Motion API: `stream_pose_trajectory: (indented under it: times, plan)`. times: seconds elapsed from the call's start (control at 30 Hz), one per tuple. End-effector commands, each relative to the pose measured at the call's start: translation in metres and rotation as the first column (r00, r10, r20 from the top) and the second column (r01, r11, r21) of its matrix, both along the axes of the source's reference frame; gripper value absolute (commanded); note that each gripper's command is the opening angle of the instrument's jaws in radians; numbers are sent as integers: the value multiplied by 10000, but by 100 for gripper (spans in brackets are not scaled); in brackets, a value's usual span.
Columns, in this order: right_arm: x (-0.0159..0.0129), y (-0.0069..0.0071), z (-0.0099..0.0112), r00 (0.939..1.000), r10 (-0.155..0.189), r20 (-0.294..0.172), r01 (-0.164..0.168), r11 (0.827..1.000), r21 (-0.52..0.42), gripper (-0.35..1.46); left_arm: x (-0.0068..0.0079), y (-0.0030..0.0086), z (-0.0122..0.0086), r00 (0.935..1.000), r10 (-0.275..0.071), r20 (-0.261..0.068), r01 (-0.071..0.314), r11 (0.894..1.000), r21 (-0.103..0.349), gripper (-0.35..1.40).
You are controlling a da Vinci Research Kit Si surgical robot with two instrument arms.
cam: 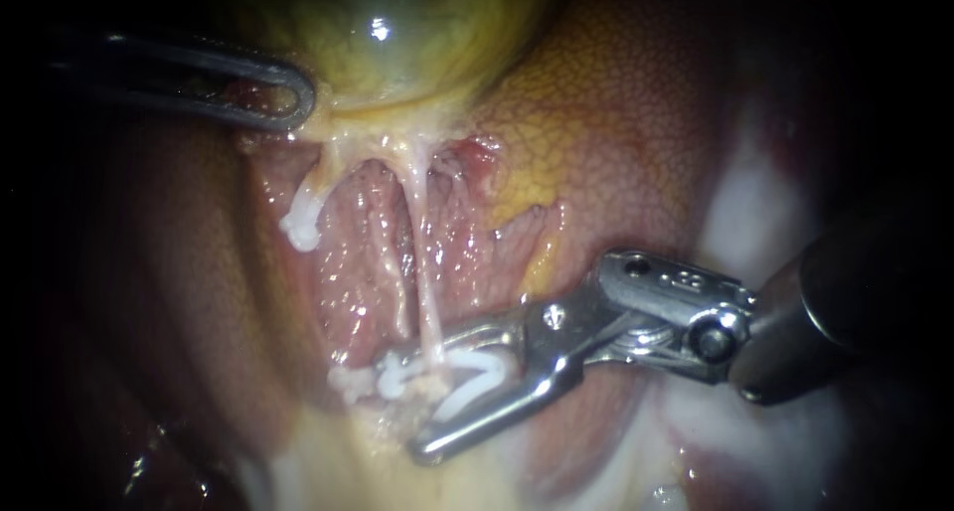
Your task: Clipping first clip right tube
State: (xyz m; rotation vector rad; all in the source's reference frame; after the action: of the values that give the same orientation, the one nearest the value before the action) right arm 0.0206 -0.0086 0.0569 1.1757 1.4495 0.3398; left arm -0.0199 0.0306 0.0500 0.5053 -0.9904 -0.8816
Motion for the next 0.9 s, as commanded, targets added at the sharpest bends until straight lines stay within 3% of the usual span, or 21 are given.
stream_pose_trajectory:
  times: [0.03,0.47,0.7,0.9]
  plan:
    - [1,0,0,10000,1,-8,-1,10000,55,37,0,0,0,10000,-4,-6,4,10000,-1,-35]
    - [7,1,0,9997,-114,212,102,9982,595,18,0,0,0,10000,-5,-6,5,10000,-1,-35]
    - [7,2,2,9996,-168,236,151,9974,704,-2,0,0,0,10000,-3,-6,3,10000,-1,-35]
    - [6,4,3,9995,-161,270,140,9970,762,-35,0,0,0,10000,-3,-5,3,10000,-1,-35]
